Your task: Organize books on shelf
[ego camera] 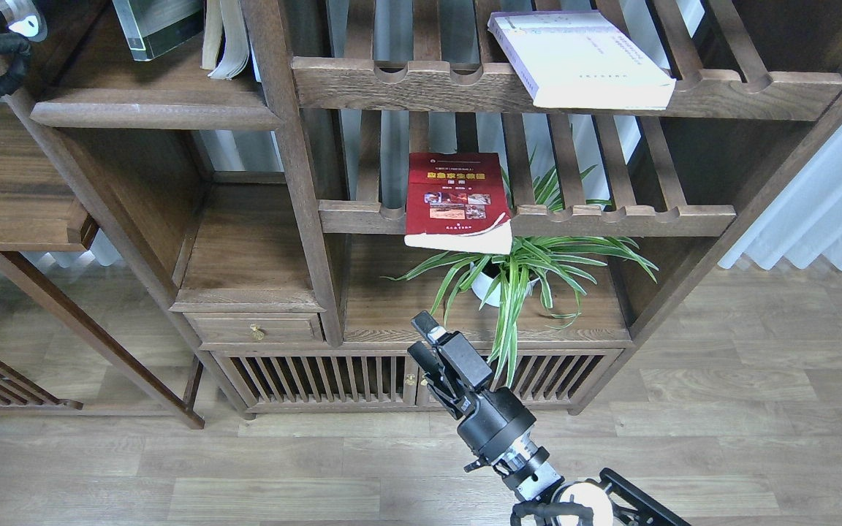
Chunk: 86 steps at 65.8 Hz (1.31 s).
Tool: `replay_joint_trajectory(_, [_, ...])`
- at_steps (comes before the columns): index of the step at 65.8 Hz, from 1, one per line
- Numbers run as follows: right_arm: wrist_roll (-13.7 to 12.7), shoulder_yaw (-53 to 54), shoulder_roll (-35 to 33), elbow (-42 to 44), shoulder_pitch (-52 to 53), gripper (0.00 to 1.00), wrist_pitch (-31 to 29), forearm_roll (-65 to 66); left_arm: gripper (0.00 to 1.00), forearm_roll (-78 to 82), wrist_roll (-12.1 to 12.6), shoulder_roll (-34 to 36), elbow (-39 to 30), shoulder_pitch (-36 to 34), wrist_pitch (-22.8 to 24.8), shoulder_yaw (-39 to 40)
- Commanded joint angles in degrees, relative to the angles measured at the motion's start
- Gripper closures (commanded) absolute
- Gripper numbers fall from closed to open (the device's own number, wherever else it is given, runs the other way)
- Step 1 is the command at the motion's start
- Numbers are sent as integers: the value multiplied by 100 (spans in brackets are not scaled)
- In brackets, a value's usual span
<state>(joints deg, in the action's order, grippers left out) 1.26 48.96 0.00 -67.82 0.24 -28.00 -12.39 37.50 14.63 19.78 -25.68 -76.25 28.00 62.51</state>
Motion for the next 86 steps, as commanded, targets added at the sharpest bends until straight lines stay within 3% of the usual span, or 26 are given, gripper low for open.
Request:
replay_joint_trajectory(1, [6,43,0,-21,2,1,0,0,90,-6,40,8,10,-162,0,-204])
replay_joint_trajectory(11, [6,52,0,-21,2,1,0,0,87,3,40,-18,10,-259,0,-336])
replay_joint_trajectory(14, [6,61,0,-21,-7,1,0,0,71,-14,58,-53,19,-259,0,-327])
replay_joint_trajectory(15, [6,61,0,-21,2,1,0,0,61,-14,58,-62,10,-242,0,-336])
replay_joint_trajectory(18, [6,61,0,-21,2,1,0,0,52,-23,49,-79,10,-224,0,-336])
replay_joint_trajectory(38, [6,96,0,-12,2,1,0,0,41,-85,32,-203,-121,-154,0,-310])
replay_joint_trajectory(43, [6,184,0,-30,2,1,0,0,27,-120,14,-150,-341,-119,0,-222])
replay_joint_trajectory(44, [6,210,0,-30,11,1,0,0,18,-163,5,-106,-437,-110,0,-205])
replay_joint_trajectory(46, [6,263,0,-30,19,1,0,0,11,-242,23,-27,-543,-110,0,-196])
replay_joint_trajectory(59, [68,632,0,-109,55,1,0,-35,10,-998,67,790,-1430,180,0,-240])
replay_joint_trajectory(68, [165,659,0,-399,335,1,0,-35,6,-1507,128,1440,-2361,838,0,-222])
replay_joint_trajectory(86, [173,825,0,-952,503,1,0,-9,4,-2519,339,2003,-4128,2455,0,76])
